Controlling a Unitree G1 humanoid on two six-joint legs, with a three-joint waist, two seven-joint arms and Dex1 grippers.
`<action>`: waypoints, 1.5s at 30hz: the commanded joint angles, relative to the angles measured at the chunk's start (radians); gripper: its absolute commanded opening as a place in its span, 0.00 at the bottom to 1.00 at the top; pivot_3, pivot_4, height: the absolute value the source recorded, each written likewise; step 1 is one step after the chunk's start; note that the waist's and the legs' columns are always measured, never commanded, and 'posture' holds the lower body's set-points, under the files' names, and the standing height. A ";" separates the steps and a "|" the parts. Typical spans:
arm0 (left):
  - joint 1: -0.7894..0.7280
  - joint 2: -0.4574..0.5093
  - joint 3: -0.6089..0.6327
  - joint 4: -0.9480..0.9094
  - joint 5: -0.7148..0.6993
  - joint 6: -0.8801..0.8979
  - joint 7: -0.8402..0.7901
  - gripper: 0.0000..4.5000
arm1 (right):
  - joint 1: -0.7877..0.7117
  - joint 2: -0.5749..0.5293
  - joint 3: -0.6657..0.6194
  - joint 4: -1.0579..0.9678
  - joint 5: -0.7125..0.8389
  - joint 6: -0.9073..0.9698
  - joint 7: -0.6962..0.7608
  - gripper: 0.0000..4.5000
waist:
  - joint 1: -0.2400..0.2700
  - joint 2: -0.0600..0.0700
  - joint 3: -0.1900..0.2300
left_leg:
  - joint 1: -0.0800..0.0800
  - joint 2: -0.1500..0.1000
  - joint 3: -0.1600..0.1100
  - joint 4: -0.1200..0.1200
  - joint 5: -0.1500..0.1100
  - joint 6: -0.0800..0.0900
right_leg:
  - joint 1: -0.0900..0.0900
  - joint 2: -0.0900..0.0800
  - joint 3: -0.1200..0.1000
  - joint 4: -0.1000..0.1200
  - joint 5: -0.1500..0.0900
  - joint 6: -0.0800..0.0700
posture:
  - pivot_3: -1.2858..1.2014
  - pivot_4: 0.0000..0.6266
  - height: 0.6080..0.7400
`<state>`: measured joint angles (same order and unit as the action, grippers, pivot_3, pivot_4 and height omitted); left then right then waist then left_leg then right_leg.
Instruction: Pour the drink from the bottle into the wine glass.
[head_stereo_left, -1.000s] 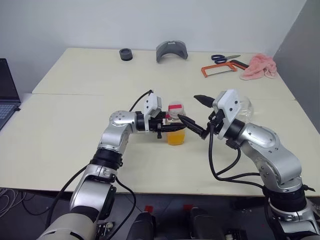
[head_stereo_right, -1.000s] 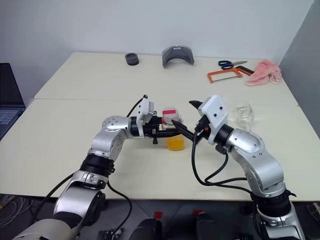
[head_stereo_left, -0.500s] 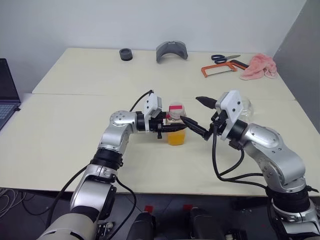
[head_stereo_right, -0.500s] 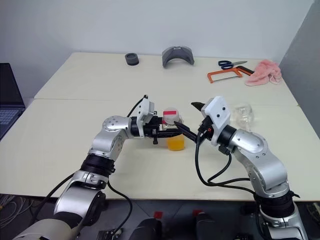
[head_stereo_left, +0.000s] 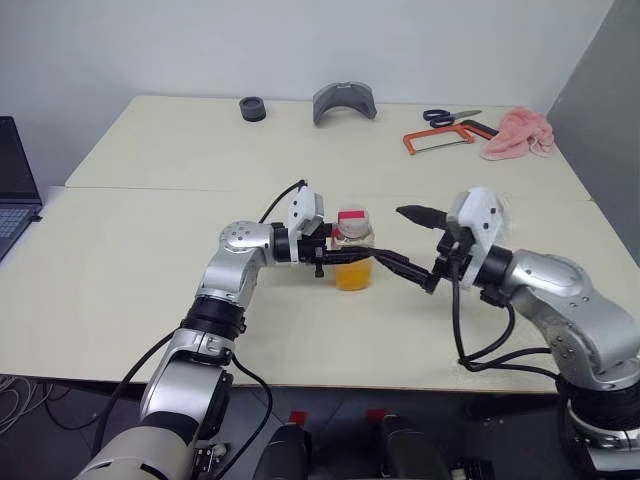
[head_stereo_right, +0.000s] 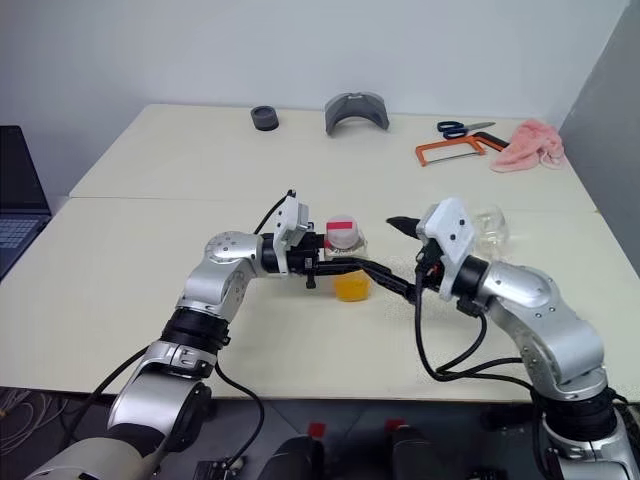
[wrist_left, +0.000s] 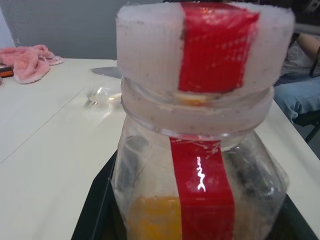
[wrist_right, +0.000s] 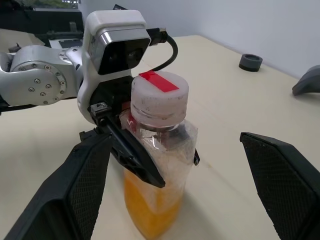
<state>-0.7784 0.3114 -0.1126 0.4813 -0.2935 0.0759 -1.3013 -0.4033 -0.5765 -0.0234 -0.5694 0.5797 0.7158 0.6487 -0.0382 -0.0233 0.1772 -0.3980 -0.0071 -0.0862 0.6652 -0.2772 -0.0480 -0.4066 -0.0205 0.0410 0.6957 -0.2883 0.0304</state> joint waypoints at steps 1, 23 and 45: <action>-0.015 -0.001 0.011 -0.039 -0.016 -0.015 -0.006 0.37 | -0.020 0.021 -0.058 -0.038 0.094 0.018 -0.009 0.96 | -0.001 0.000 0.000 | 0.000 0.000 0.000 0.000 0.000 0.000 | 0.000 0.000 0.000 0.000 0.000 0.000 | 0.52 0.24 1.00; -0.016 -0.004 0.002 -0.031 -0.006 -0.028 -0.025 0.37 | -0.220 0.123 0.144 0.175 -0.064 -0.015 -0.042 1.00 | -0.001 0.000 0.000 | 0.000 0.000 0.000 0.000 0.000 0.000 | 0.000 0.000 0.000 0.000 0.000 0.000 | 0.52 0.24 1.00; 0.002 -0.004 -0.004 -0.043 -0.004 -0.035 -0.015 0.37 | -0.210 0.119 0.184 0.175 -0.176 -0.113 -0.002 0.41 | -0.002 0.000 0.000 | 0.000 0.000 0.000 0.000 0.000 0.000 | 0.000 0.000 0.000 0.000 0.000 0.000 | 0.52 0.24 1.00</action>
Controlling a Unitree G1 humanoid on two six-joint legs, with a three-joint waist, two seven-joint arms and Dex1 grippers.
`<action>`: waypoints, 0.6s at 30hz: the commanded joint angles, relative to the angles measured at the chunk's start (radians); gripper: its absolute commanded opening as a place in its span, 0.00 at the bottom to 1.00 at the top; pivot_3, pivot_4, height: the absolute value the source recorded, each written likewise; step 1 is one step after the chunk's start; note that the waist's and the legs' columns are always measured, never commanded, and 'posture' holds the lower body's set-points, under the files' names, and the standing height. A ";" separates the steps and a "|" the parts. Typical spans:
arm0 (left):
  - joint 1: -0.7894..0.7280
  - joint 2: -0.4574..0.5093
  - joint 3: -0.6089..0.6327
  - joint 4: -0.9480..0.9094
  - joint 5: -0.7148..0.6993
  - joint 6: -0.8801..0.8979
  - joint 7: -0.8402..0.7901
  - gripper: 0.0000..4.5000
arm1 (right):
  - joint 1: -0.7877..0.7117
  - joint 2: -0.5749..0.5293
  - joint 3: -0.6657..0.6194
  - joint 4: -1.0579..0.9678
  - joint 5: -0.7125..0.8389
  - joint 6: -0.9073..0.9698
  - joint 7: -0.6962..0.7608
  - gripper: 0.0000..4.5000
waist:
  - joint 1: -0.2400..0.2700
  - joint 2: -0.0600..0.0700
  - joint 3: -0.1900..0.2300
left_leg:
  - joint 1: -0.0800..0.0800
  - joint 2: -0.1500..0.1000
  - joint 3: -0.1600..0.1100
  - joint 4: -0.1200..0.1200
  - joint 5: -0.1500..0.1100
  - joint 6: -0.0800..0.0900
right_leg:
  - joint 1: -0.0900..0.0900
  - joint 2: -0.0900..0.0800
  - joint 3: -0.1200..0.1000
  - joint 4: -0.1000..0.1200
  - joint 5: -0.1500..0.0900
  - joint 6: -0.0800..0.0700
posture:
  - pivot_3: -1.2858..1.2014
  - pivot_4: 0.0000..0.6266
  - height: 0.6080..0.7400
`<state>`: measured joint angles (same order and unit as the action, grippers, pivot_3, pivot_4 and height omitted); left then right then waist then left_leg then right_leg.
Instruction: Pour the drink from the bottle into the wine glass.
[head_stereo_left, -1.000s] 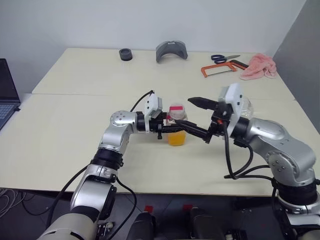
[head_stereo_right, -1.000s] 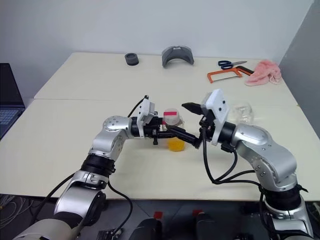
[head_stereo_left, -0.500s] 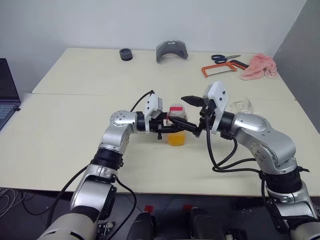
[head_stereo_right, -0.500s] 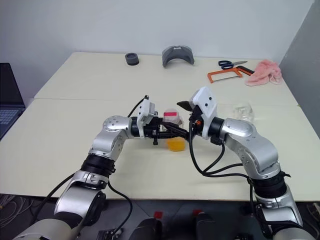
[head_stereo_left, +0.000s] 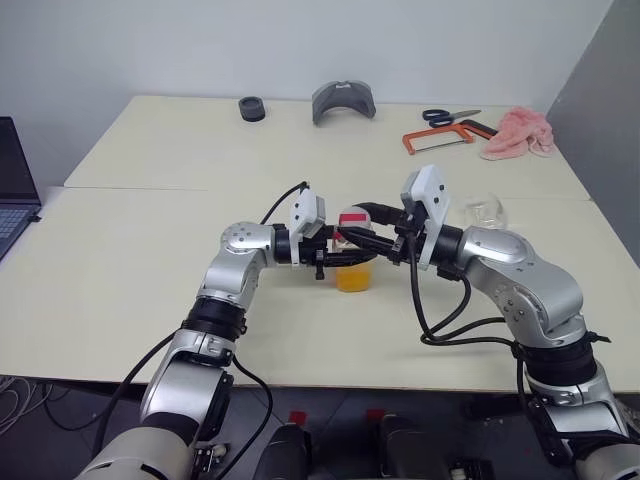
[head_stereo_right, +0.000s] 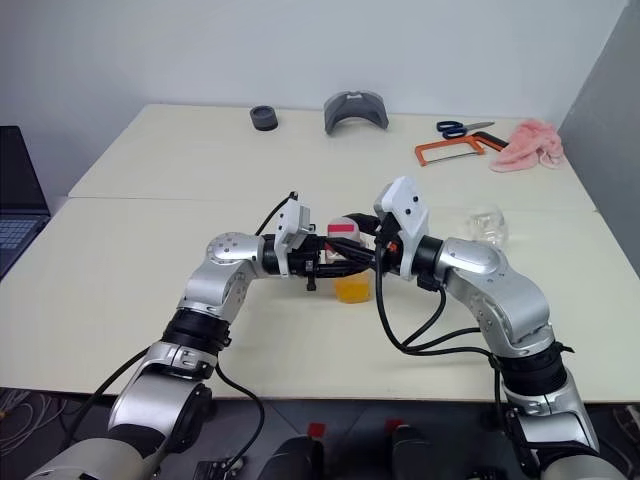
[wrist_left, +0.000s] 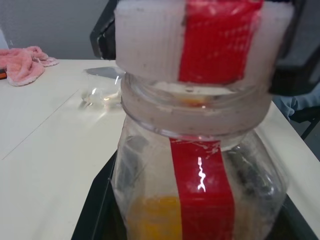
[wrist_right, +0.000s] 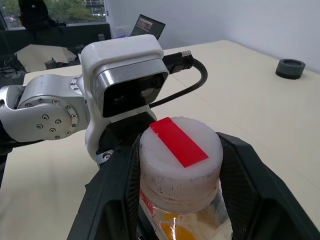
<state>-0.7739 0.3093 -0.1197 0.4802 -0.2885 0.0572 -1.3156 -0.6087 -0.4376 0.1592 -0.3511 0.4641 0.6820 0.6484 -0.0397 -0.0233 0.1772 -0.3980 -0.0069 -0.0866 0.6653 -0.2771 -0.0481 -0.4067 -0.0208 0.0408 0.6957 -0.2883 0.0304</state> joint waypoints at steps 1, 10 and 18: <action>-0.001 -0.001 0.003 -0.043 -0.010 -0.016 -0.001 0.37 | 0.001 -0.025 0.011 -0.047 -0.086 -0.109 -0.002 0.41 | 0.000 0.000 0.000 | 0.000 0.000 0.000 0.000 0.000 0.000 | 0.000 0.000 0.000 0.000 0.000 0.000 | 0.52 0.24 1.00; 0.011 0.000 0.001 -0.059 -0.014 -0.007 0.002 0.37 | 0.058 0.024 -0.024 -0.064 -0.104 -0.216 -0.030 0.40 | -0.001 0.000 0.000 | 0.000 0.000 0.000 0.000 0.000 0.000 | 0.000 0.000 0.000 0.000 0.000 0.000 | 0.52 0.24 1.00; 0.021 0.005 0.007 -0.063 -0.015 -0.009 0.012 0.37 | 0.123 0.125 -0.299 -0.185 0.262 0.030 -0.203 0.39 | 0.007 0.000 0.000 | 0.000 0.002 -0.001 0.000 0.000 0.000 | 0.000 -0.001 0.000 0.000 0.000 0.000 | 0.52 0.24 1.00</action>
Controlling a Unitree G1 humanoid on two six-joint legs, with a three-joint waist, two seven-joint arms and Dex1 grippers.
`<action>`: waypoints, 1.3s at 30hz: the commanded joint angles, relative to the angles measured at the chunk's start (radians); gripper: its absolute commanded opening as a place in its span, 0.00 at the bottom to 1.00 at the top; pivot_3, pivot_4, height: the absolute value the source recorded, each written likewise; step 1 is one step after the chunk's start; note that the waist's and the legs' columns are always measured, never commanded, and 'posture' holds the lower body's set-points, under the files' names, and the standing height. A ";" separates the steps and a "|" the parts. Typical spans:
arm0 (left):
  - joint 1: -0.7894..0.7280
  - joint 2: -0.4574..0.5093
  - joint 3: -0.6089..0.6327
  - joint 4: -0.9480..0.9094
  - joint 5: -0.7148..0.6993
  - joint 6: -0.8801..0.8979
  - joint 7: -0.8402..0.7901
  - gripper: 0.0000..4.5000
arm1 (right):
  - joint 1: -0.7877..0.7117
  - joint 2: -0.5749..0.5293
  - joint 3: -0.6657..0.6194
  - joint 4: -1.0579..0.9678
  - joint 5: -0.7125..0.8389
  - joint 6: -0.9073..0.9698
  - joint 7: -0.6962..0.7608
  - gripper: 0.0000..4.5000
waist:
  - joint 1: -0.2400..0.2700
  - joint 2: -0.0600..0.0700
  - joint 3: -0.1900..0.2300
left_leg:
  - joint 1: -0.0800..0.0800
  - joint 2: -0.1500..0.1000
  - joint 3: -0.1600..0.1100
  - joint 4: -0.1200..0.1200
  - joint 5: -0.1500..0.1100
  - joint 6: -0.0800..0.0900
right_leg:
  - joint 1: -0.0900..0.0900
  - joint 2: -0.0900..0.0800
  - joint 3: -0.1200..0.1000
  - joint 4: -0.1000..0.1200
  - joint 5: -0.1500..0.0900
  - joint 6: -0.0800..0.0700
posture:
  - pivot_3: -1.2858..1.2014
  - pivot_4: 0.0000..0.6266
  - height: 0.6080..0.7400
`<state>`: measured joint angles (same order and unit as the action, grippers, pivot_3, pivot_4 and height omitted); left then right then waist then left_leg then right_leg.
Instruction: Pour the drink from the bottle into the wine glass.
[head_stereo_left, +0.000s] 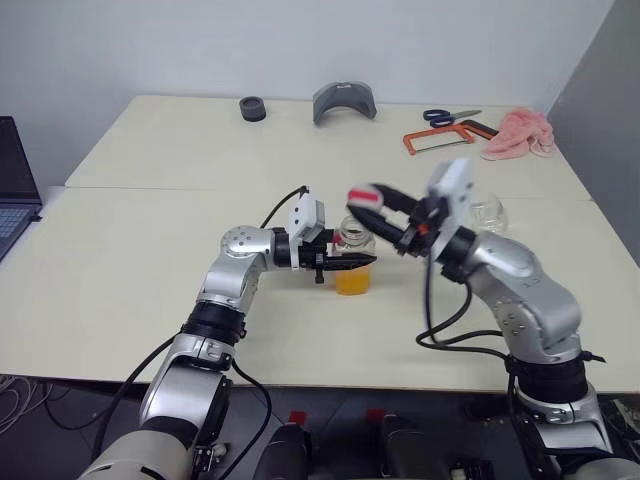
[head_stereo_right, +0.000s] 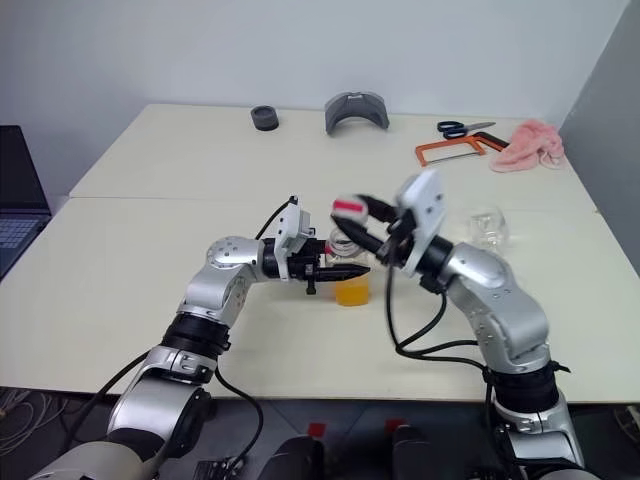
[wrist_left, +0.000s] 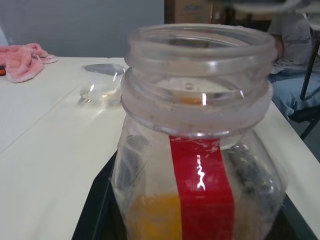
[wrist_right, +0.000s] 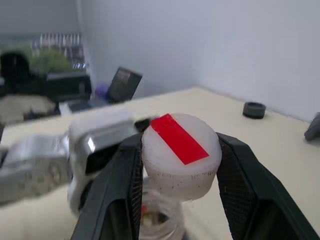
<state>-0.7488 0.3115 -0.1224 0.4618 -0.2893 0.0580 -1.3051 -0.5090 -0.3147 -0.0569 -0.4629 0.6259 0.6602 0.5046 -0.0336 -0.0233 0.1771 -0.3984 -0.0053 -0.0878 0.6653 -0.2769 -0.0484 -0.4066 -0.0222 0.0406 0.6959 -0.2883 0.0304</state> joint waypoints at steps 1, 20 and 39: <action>-0.004 0.002 0.010 -0.043 -0.014 -0.010 0.003 0.37 | 0.044 -0.011 -0.108 -0.090 0.105 0.061 -0.079 0.38 | 0.001 0.000 0.000 | 0.000 0.000 0.000 0.000 0.000 0.000 | 0.000 0.000 0.000 0.000 0.000 0.000 | 0.52 0.24 1.00; -0.004 0.001 0.018 -0.018 -0.012 -0.028 0.024 0.37 | 0.704 -0.115 -0.350 -0.075 -0.199 -0.150 -0.183 0.38 | -0.001 0.000 0.000 | 0.002 -0.002 0.008 -0.001 0.000 0.001 | 0.001 0.003 0.002 0.000 0.000 0.000 | 0.52 0.24 1.00; -0.002 0.043 0.122 0.004 0.014 -0.072 0.235 0.37 | 0.755 -0.331 -0.354 -0.060 -0.154 -0.065 0.027 1.00 | -0.001 0.001 0.000 | 0.002 -0.002 0.008 -0.001 0.000 0.001 | 0.002 0.003 0.002 0.000 0.000 0.000 | 0.52 0.24 1.00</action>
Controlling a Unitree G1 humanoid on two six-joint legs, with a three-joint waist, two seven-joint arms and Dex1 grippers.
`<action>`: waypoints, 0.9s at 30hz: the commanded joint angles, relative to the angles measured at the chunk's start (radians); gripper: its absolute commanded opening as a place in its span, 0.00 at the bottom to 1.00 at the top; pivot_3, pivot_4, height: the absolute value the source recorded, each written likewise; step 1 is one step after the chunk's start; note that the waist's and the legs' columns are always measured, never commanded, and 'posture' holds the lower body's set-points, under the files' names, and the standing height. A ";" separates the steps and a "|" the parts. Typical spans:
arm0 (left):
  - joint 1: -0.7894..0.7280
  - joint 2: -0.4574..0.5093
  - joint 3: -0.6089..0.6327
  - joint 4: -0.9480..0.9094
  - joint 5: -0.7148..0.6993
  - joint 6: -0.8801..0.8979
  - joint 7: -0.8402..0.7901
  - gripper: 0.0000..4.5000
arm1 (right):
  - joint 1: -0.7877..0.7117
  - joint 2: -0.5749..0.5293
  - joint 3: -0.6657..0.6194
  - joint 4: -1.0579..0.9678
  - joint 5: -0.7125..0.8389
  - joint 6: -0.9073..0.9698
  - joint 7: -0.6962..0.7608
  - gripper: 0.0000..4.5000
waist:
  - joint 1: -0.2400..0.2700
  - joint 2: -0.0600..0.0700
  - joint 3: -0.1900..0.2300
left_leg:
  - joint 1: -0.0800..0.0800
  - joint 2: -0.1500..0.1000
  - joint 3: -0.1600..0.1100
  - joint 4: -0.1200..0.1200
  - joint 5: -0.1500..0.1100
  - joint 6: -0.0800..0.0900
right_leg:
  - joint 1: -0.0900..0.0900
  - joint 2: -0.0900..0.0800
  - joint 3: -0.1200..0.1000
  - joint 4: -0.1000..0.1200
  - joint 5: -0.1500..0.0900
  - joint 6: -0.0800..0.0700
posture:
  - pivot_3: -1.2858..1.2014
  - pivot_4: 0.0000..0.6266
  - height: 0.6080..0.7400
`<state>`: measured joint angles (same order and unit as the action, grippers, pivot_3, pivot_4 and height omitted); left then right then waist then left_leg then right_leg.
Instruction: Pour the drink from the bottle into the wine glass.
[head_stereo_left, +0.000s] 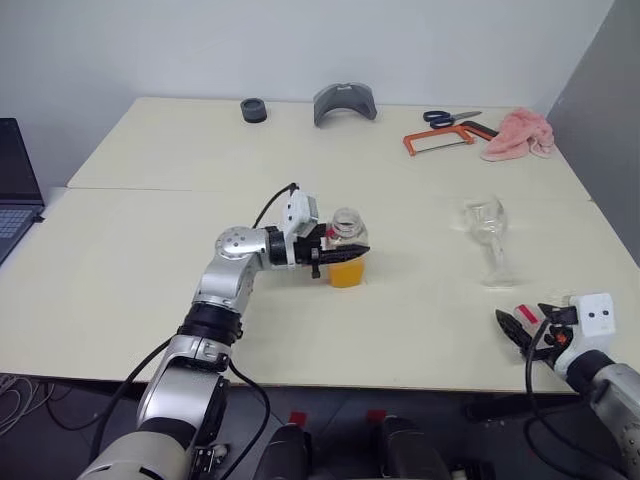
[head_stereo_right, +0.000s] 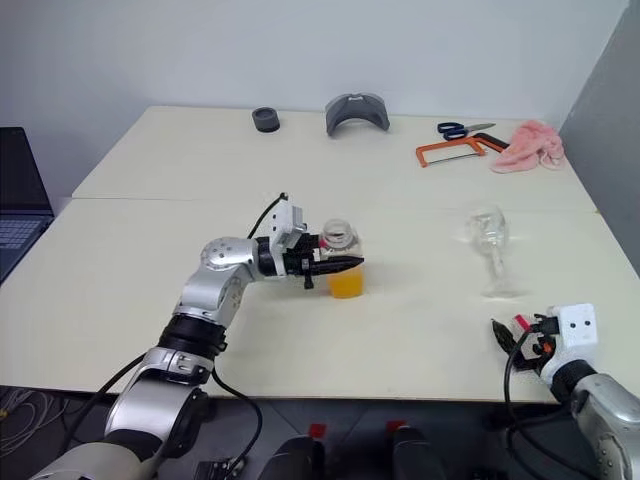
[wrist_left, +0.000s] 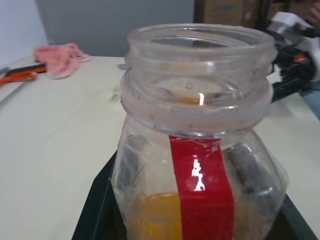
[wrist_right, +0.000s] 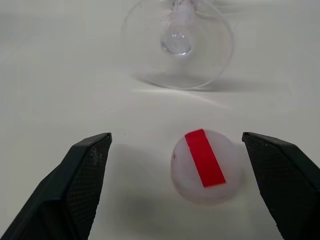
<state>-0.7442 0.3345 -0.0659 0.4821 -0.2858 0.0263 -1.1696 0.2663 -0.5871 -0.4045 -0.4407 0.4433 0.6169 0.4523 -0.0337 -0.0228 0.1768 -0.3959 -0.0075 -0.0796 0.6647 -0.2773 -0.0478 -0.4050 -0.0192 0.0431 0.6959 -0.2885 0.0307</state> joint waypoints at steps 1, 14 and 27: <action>-0.009 0.025 0.079 -0.010 0.021 -0.050 0.141 0.37 | -0.037 -0.078 0.003 -0.109 0.051 -0.009 0.103 1.00 | -0.001 0.000 0.000 | 0.000 0.000 0.000 0.000 0.000 0.000 | 0.000 0.000 0.001 0.000 0.000 0.000 | 0.52 0.24 1.00; -0.080 0.093 0.296 0.204 0.122 -0.123 0.779 0.37 | -0.829 0.149 0.590 0.092 -0.007 0.080 0.121 1.00 | -0.014 -0.003 0.001 | -0.001 0.001 -0.005 0.001 0.001 -0.001 | -0.001 -0.001 -0.002 0.001 0.000 0.000 | 0.52 0.24 1.00; -0.082 0.107 0.334 0.278 0.131 -0.105 0.949 0.37 | -1.010 0.327 0.756 0.307 -0.145 -0.011 0.197 1.00 | 0.000 -0.004 0.000 | -0.004 0.000 -0.007 0.001 0.002 -0.004 | -0.005 -0.005 -0.003 0.000 0.001 0.000 | 0.52 0.24 1.00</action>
<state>-0.7982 0.4310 0.2532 0.7663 -0.1547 -0.0678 -0.2397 -0.7275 -0.2662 0.3500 -0.1296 0.3084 0.6298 0.6360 -0.0335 -0.0266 0.1768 -0.4001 -0.0075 -0.0870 0.6658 -0.2748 -0.0521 -0.4098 -0.0244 0.0398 0.6964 -0.2879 0.0308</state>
